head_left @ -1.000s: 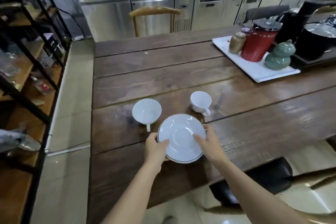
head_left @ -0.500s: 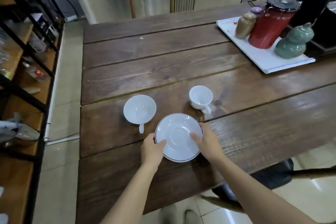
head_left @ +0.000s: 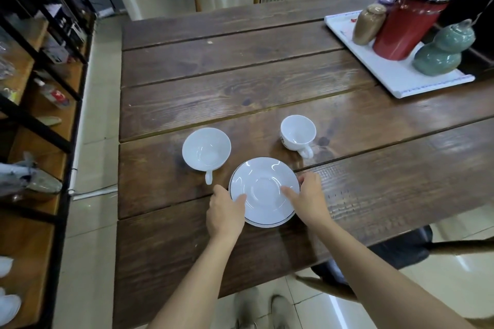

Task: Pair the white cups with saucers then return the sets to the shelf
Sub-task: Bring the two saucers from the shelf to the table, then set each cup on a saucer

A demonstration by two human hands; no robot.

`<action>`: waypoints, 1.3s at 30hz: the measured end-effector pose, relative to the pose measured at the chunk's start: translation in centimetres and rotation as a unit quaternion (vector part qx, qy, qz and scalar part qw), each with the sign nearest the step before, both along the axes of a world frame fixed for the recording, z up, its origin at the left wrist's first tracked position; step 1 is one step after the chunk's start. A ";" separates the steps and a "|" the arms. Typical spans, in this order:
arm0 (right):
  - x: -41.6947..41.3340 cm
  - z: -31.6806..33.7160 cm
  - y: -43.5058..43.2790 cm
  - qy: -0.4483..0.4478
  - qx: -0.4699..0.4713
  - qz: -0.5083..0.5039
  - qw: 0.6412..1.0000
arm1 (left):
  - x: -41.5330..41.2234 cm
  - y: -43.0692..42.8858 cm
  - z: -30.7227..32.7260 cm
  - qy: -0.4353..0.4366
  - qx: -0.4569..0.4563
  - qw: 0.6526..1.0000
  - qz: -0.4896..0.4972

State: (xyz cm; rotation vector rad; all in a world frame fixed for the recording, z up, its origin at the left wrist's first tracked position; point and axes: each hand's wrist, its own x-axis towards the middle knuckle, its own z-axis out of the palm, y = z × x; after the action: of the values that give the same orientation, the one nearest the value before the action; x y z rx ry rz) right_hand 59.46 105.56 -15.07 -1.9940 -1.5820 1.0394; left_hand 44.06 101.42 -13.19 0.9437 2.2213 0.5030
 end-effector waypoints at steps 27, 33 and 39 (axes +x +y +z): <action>13.4 4.6 2.5 0.160 0.127 -0.220 0.954 | 13.1 4.0 3.8 -0.253 0.121 0.949 -0.144; 17.0 2.3 5.5 0.098 0.057 -0.156 0.981 | 16.2 5.7 1.8 -0.295 0.061 0.943 -0.139; 17.9 0.6 6.8 -0.018 -0.002 -0.086 0.996 | 16.8 6.4 0.1 -0.276 0.014 0.948 -0.159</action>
State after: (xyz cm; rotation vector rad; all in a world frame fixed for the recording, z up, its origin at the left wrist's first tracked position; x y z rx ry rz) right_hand 77.32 112.38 -14.43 -2.1195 -1.3988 0.9454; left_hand 60.88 107.78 -13.06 1.0052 1.5324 0.5646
